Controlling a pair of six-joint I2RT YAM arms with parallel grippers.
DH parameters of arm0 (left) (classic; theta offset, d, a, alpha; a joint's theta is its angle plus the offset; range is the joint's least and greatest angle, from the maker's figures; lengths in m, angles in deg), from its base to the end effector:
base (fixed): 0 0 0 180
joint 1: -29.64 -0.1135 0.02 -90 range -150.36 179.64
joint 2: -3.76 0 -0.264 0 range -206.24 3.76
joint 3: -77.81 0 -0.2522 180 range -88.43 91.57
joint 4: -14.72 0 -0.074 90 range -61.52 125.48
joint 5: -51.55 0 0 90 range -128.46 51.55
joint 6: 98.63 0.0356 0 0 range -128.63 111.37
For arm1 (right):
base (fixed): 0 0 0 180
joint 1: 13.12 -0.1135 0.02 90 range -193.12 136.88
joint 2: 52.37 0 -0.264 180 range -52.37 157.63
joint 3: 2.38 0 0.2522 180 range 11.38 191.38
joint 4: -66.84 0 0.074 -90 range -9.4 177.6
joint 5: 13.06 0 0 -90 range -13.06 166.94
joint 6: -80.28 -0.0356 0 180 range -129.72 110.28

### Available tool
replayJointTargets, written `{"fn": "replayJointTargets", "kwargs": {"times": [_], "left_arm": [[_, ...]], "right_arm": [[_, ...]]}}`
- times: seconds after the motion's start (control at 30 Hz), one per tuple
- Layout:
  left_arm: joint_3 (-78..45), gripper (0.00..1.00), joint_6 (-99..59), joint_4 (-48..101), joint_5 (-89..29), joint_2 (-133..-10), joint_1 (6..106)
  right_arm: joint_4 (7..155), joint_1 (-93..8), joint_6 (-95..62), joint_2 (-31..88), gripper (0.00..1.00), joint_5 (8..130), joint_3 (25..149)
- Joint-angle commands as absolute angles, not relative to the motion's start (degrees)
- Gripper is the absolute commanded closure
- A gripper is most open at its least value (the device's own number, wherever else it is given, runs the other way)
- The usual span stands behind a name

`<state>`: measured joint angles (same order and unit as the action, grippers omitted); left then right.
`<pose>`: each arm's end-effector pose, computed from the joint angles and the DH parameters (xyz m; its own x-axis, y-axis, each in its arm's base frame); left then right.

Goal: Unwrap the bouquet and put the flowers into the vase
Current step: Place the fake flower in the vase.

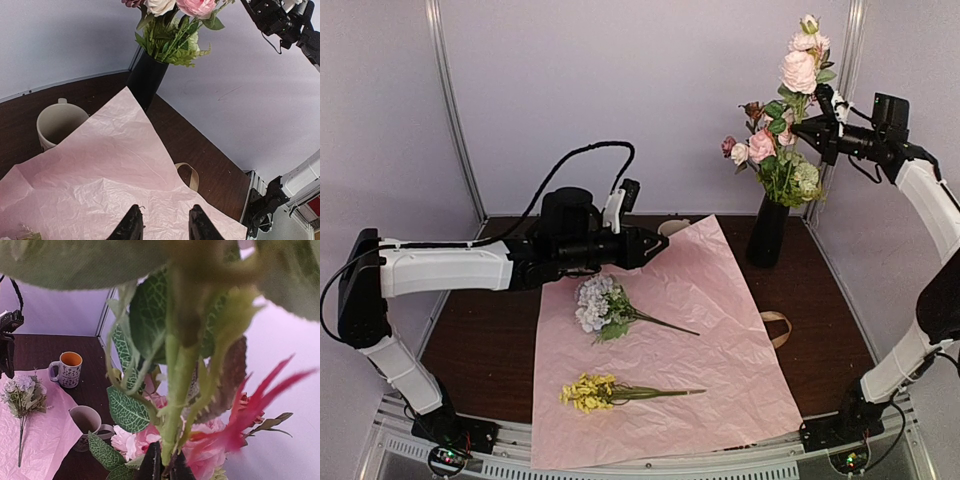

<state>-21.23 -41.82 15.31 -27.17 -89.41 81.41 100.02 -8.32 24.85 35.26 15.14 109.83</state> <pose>0.2342 -0.3085 0.2996 -0.6011 -0.1045 -0.7923 0.6684 0.4777 -0.5701 0.3297 0.0038 0.4686 0.3476 -0.2983 -0.8890 -0.7670 0.4549 -0.4525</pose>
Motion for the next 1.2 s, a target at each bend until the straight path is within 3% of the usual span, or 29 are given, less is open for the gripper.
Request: {"fn": "replayJointTargets", "kwargs": {"times": [0.0,0.43,1.17], "left_arm": [[-19.2,0.66,-42.3,14.2,-27.3,-89.4,81.7],[-17.9,0.66,-42.7,14.6,-26.5,-90.9,81.8],[-18.6,0.66,-42.9,13.6,-26.0,-90.8,82.2]], "right_arm": [[94.1,-7.1,22.2,34.5,1.00,14.2,106.2],[84.8,-5.3,18.2,31.7,1.00,14.0,93.5],[75.2,-5.0,14.3,33.4,1.00,17.9,83.6]]}}
